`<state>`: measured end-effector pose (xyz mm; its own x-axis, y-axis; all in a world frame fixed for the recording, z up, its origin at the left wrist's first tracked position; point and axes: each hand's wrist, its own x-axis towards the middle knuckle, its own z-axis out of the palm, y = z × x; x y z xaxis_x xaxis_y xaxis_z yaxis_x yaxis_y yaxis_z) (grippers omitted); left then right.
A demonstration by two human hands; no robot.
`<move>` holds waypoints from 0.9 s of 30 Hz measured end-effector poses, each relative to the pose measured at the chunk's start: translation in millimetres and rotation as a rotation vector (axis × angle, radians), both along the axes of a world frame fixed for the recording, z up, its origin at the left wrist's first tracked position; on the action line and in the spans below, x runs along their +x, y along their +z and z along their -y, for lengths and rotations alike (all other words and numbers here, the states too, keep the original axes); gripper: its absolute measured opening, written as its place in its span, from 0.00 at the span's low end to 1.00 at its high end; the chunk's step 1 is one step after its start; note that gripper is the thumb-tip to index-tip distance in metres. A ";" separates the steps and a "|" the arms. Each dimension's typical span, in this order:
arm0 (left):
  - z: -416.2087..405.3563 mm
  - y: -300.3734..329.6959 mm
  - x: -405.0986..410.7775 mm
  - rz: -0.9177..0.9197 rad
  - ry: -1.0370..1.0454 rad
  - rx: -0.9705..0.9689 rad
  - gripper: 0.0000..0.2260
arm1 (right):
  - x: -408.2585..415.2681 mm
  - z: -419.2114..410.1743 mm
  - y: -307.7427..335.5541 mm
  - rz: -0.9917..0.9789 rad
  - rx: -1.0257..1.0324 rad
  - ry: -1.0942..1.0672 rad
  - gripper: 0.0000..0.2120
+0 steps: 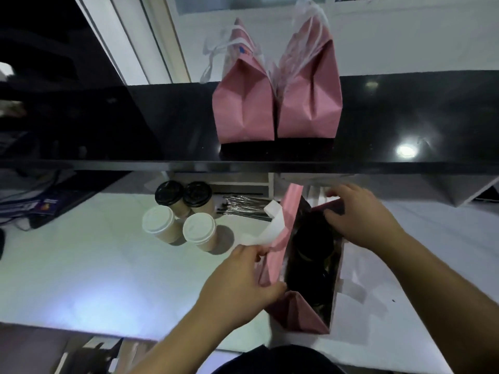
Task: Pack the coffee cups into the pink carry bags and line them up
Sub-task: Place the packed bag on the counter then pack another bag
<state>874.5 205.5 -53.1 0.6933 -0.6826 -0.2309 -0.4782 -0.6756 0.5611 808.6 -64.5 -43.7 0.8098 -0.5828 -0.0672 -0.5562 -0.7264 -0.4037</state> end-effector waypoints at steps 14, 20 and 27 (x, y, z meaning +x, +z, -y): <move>-6.8 0.0 44.3 0.096 0.129 -0.091 0.08 | -19.5 0.2 -1.9 0.008 0.096 -0.090 0.10; 4.2 3.1 90.8 -0.239 0.186 -0.269 0.10 | -53.0 -34.9 0.7 -0.036 0.182 -0.112 0.13; 15.8 -14.1 125.6 -0.564 0.250 -0.391 0.07 | -83.4 -80.8 4.2 -0.037 0.397 -0.076 0.14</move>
